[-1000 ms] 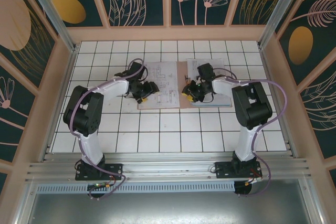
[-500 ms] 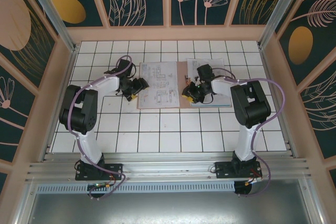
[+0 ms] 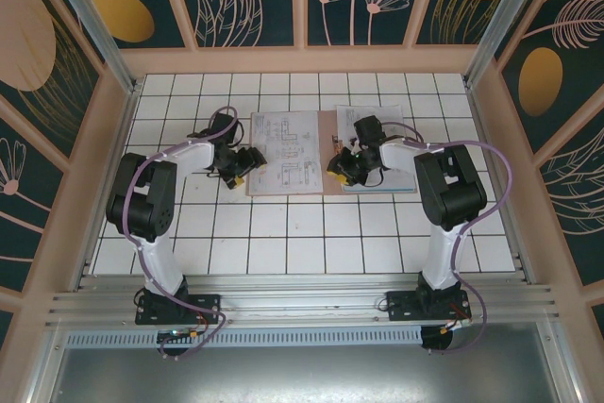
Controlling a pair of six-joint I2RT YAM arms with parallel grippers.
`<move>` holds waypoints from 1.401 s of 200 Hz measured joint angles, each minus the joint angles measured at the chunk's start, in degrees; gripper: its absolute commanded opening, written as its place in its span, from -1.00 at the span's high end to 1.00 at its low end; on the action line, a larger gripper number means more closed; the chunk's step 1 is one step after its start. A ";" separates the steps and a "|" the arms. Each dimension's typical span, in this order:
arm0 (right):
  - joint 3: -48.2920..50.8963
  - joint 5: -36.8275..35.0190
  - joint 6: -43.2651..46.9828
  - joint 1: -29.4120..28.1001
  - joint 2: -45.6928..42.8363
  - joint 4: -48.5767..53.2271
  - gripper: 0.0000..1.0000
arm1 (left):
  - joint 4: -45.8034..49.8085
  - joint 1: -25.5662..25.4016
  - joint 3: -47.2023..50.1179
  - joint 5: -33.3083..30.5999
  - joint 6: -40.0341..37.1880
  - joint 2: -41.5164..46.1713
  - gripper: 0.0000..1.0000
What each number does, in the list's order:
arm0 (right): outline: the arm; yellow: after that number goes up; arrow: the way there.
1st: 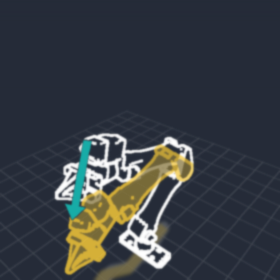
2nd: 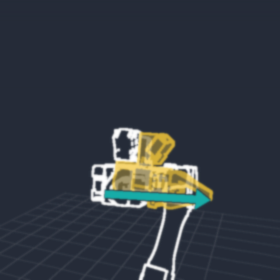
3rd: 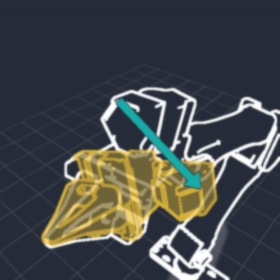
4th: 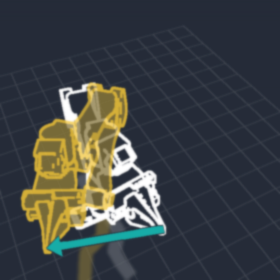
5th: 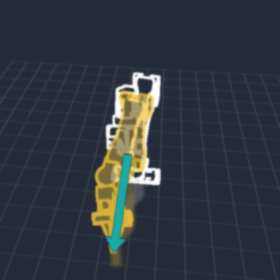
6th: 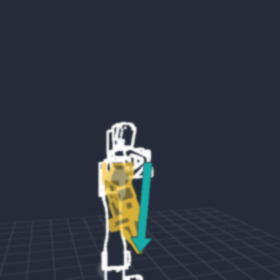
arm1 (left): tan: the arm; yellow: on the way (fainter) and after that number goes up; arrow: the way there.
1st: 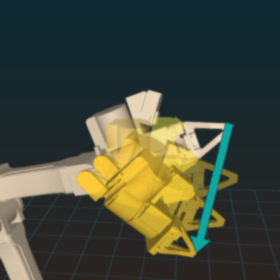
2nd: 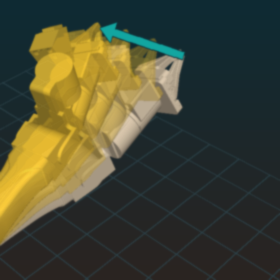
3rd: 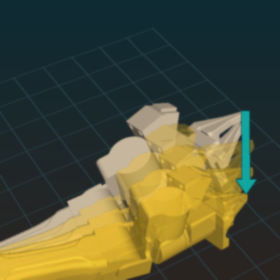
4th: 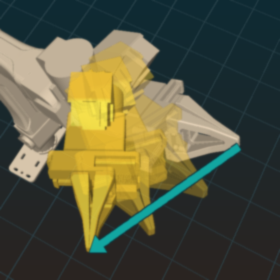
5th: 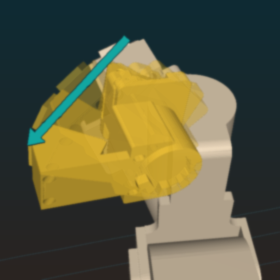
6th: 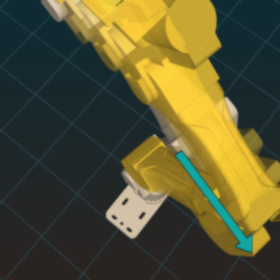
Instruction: Put the files into the folder
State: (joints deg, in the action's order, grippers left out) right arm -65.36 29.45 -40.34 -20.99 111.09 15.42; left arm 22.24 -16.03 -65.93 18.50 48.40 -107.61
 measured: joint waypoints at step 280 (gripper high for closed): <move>0.20 3.87 2.32 2.91 0.07 -0.81 0.10 | -11.76 -2.08 4.50 11.89 4.37 10.23 1.00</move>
State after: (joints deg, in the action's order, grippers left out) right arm -65.17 33.32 -38.02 -18.09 111.15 14.61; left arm 10.48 -18.11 -61.43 30.39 52.77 -97.38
